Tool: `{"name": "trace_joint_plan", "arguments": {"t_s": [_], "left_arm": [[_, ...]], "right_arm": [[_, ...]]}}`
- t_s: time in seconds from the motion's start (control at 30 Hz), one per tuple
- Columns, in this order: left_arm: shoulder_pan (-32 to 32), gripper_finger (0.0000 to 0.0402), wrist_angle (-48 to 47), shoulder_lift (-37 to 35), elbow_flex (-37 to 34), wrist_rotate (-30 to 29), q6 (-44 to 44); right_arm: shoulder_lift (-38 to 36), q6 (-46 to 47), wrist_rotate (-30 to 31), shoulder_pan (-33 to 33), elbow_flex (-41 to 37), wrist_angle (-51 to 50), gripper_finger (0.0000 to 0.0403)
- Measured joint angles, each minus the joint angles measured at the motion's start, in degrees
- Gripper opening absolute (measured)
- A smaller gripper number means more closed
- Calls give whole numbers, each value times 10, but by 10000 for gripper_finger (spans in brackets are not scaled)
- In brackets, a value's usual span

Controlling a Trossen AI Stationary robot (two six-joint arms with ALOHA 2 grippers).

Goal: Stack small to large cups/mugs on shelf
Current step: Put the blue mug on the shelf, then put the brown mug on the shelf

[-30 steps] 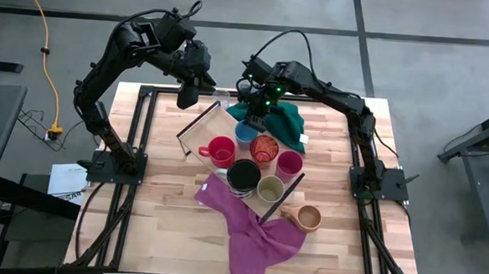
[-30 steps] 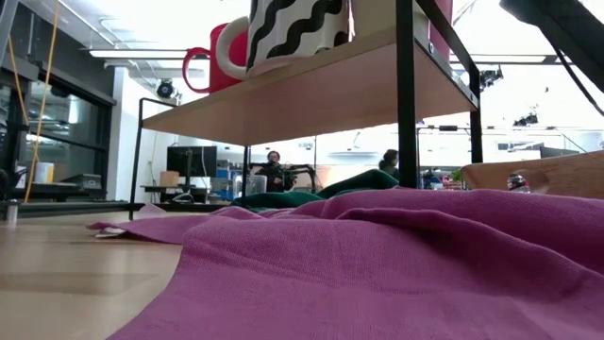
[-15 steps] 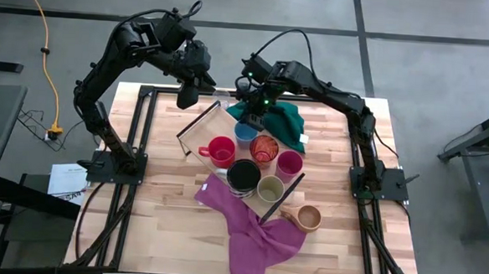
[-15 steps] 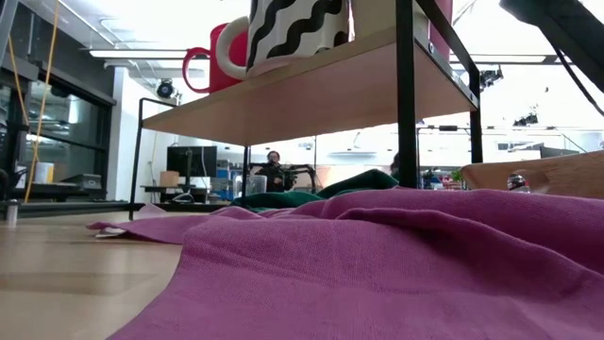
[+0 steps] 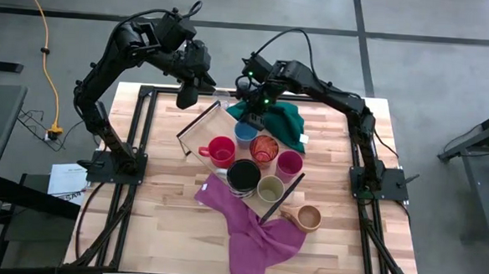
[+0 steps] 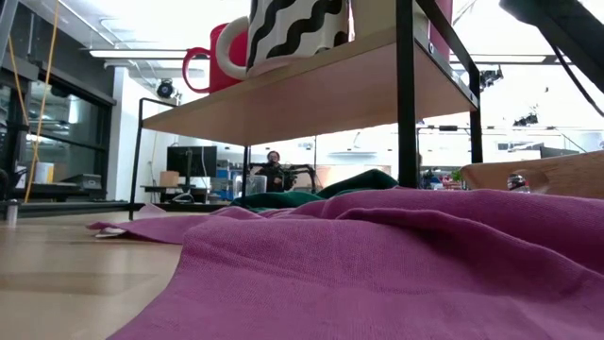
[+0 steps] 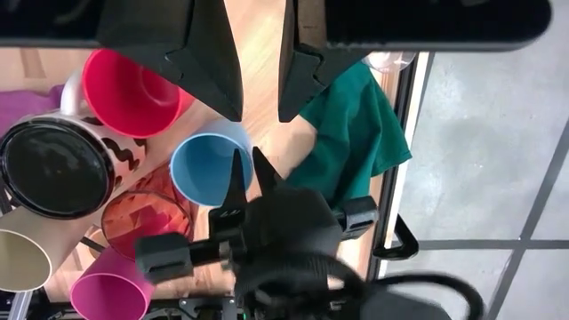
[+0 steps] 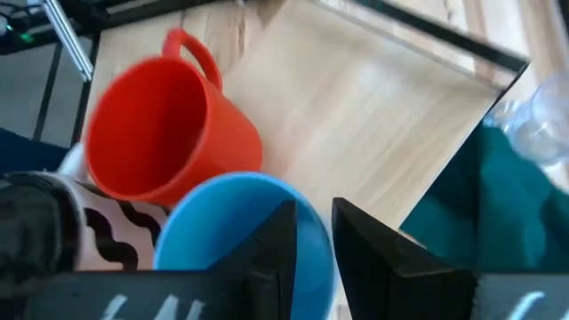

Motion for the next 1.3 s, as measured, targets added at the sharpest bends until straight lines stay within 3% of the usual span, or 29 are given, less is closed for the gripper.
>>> {"name": "trace_joint_plan", "arguments": {"t_s": [0.23, 0.47, 0.57, 0.9, 1.07, 1.3], "left_arm": [[0, 65, 8, 0, 0, 8, 15], [3, 65, 104, -14, -1, 120, 32], [14, 65, 134, -40, -1, 142, 30], [88, 65, 174, -167, -6, 135, 36], [114, 65, 231, -250, -88, 128, 35], [140, 65, 453, -410, -325, 124, -65]], "right_arm": [[-3, 0, 0, 0, 35, 17, 67], [-58, 24, 2, -23, 34, 92, 67], [-98, 42, 2, -43, 33, 110, 67], [-230, 68, 14, -96, 33, 145, 67], [-268, 57, 34, -99, 33, 147, 67], [-330, 51, -5, -97, 33, 193, 67]]}}
